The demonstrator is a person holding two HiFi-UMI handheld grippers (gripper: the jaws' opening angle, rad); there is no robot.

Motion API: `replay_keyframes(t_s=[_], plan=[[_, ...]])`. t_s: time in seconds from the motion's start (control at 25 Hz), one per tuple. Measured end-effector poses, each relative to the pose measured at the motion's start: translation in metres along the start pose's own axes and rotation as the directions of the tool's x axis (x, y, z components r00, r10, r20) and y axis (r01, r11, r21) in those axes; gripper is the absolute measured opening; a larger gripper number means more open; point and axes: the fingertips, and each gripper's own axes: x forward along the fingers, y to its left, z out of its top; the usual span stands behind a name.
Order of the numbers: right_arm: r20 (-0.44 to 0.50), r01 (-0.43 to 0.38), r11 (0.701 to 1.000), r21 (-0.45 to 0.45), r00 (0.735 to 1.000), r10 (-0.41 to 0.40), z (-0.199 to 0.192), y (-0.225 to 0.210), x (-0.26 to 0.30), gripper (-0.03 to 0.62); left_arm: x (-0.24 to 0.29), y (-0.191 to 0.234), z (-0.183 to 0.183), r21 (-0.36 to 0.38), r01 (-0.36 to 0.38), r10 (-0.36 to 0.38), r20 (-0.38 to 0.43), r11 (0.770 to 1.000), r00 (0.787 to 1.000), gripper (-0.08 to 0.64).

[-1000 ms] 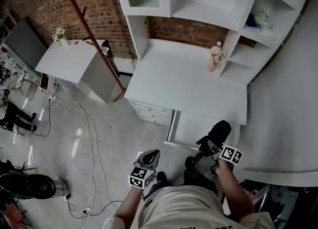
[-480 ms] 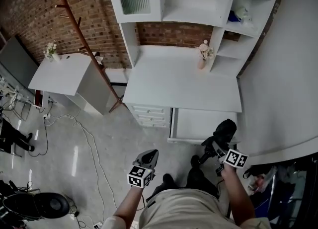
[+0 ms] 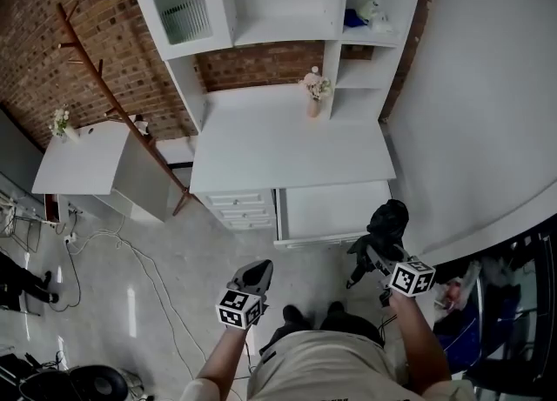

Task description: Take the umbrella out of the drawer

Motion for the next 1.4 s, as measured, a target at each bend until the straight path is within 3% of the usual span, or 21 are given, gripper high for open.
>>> replay_keyframes(t_s=[0.24,0.68,1.0,1.4], plan=[[0.056,-0.013,0.997,-0.081,0.998,0.018,0.024,-0.009,-0.030,0.244,0.014,-0.034,0.019,0.011,0.023,-0.023,0.025,1.000,0.999,0.025],[0.124,-0.079,0.982,-0.169,0.987,0.100,0.067,-0.017,-0.080,0.244,0.010,-0.084,0.048,0.011,-0.017,0.016,0.072,1.000,0.997,0.025],[0.201,-0.077,0.965,-0.252,0.971,0.130,0.099,-0.008,-0.103,0.244,-0.012,-0.092,0.080,-0.001,-0.074,0.073,0.151,0.997,0.986,0.025],[0.280,-0.052,0.955,-0.292,0.950,0.137,0.119,0.002,-0.113,0.244,-0.019,-0.083,0.093,-0.006,-0.121,0.120,0.191,0.993,0.974,0.025]])
